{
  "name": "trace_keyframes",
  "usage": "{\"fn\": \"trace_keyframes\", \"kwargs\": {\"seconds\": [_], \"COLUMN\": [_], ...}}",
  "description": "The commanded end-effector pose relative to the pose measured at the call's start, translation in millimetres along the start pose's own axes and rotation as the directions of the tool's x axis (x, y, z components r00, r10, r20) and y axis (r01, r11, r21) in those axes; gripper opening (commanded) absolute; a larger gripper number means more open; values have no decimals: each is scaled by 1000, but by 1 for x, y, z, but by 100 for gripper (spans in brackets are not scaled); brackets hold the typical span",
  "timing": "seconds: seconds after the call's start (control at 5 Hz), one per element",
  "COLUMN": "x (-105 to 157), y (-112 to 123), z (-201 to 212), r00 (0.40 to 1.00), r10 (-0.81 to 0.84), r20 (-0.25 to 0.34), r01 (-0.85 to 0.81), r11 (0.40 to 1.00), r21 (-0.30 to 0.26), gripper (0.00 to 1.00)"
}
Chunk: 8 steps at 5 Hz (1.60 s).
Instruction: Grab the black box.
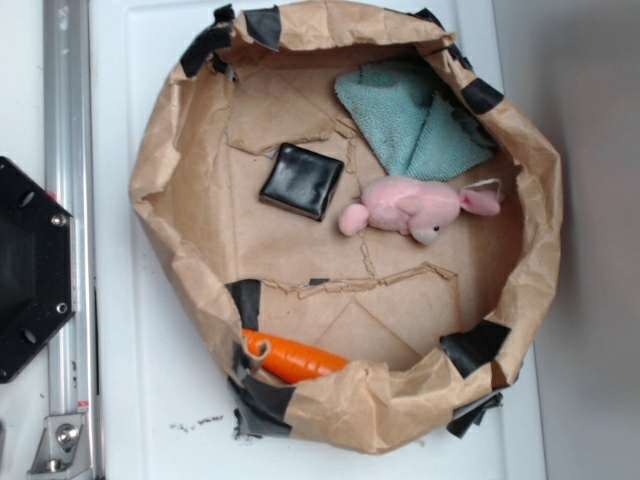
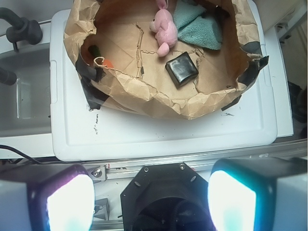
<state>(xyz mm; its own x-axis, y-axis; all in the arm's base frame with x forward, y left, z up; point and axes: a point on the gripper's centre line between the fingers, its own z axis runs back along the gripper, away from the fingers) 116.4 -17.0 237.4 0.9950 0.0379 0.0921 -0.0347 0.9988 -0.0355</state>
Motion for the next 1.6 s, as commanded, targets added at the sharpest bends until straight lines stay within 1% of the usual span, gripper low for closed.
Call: {"fn": "trace_keyframes", "kwargs": {"seconds": [0.0, 0.2, 0.4, 0.6, 0.8, 1.0, 1.2, 1.4], "x": [0, 48, 84, 112, 130, 133, 120, 106], "y": [0, 5, 11, 11, 19, 33, 56, 63], "z": [0, -14, -27, -47, -84, -111, -138, -137], "r00": [1000, 1000, 1000, 988, 918, 857, 859, 887], "r10": [0, -6, -8, -147, -387, -505, -506, -455], "r20": [0, -10, -21, -45, -89, -101, -80, -77], "r01": [0, 6, 9, 149, 391, 514, 512, 460], "r11": [1000, 1000, 999, 988, 920, 854, 854, 887], "r21": [0, 25, 49, 35, 33, 82, 95, 51], "gripper": [100, 100, 100, 100, 100, 100, 100, 100]}}
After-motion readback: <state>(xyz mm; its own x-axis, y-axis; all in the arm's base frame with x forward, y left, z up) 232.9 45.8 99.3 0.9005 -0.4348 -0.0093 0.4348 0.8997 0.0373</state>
